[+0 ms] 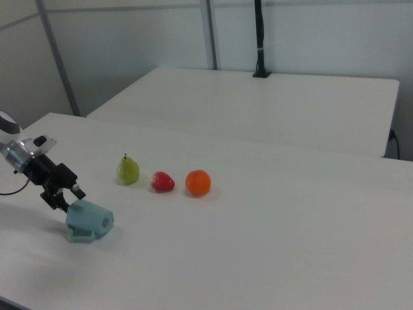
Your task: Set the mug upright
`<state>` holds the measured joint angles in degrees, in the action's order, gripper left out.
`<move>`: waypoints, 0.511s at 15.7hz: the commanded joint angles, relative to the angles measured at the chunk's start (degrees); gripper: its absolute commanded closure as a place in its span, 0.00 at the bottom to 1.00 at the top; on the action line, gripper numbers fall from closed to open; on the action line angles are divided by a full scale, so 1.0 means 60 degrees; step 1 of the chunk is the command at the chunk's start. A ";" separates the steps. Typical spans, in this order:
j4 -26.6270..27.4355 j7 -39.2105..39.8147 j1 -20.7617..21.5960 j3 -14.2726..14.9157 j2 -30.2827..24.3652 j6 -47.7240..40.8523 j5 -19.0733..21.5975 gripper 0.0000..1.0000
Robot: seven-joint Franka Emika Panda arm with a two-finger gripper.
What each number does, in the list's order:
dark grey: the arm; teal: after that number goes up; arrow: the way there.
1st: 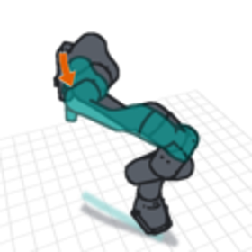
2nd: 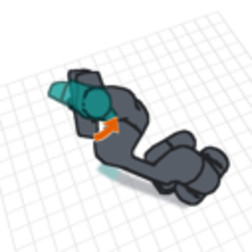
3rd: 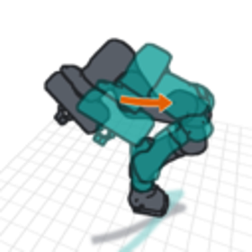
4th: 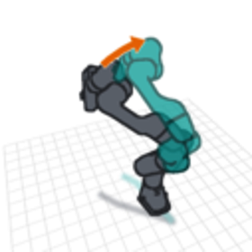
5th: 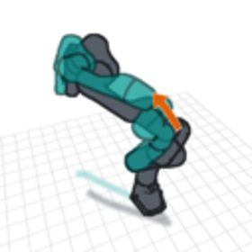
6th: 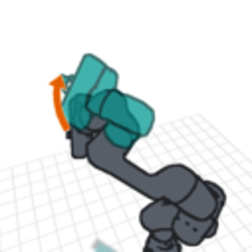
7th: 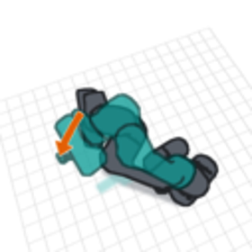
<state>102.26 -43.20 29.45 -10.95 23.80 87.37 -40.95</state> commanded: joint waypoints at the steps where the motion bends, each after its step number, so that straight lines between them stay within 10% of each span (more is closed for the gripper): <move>1: 0.0021 -0.0168 -0.0132 0.0111 0.0134 -0.0324 -0.0250 0.28; 8: 0.0388 -0.0153 -0.0308 0.0111 0.0164 -0.0338 -0.0309 0.84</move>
<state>103.35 -43.47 27.98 -10.28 25.34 85.63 -42.39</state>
